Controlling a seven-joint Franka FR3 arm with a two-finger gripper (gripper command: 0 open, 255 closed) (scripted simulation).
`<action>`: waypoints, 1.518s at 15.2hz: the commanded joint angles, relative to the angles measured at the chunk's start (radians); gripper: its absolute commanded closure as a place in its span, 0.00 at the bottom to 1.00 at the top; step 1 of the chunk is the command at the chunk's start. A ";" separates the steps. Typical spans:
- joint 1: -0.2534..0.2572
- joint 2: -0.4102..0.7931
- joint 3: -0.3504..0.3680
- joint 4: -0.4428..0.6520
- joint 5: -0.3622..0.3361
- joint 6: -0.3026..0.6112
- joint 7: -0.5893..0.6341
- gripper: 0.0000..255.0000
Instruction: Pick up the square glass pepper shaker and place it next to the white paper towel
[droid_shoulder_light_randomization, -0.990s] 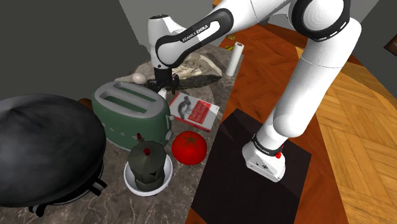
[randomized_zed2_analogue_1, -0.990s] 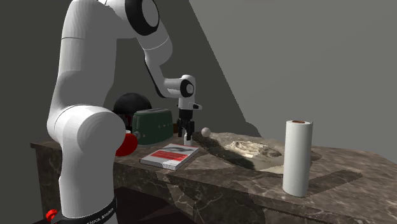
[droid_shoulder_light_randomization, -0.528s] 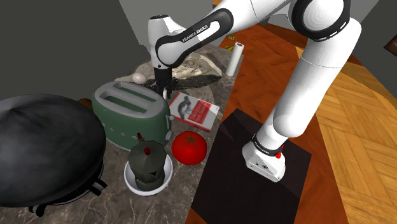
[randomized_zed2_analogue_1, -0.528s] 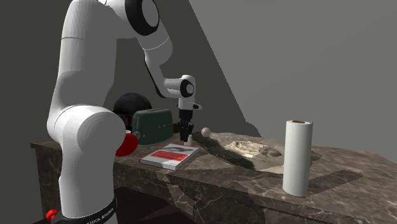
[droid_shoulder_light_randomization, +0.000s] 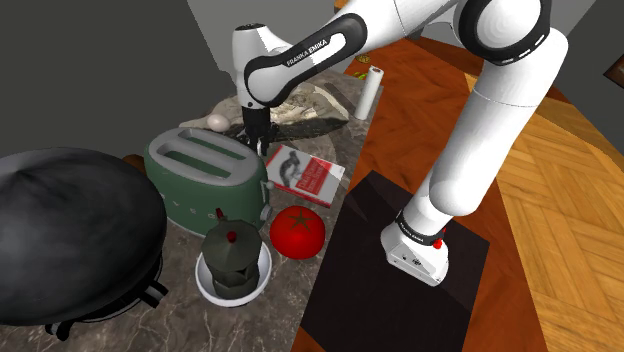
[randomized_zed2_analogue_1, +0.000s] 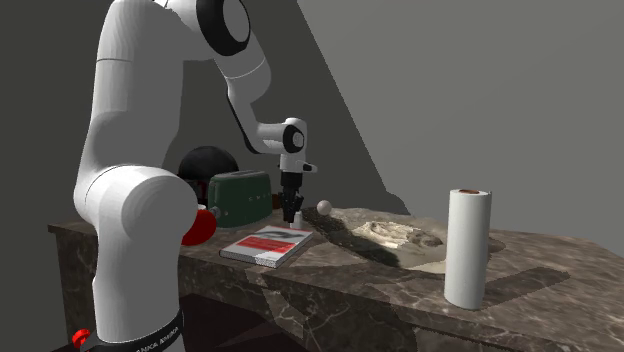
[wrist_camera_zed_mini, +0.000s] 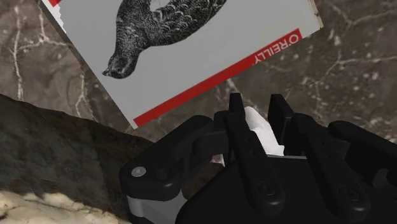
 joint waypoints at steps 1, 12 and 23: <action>-0.002 -0.008 -0.001 0.005 0.001 -0.011 -0.001 1.00; -0.006 -0.084 0.001 0.070 0.021 -0.151 -0.012 1.00; -0.009 -0.136 -0.001 0.162 0.032 -0.293 -0.017 1.00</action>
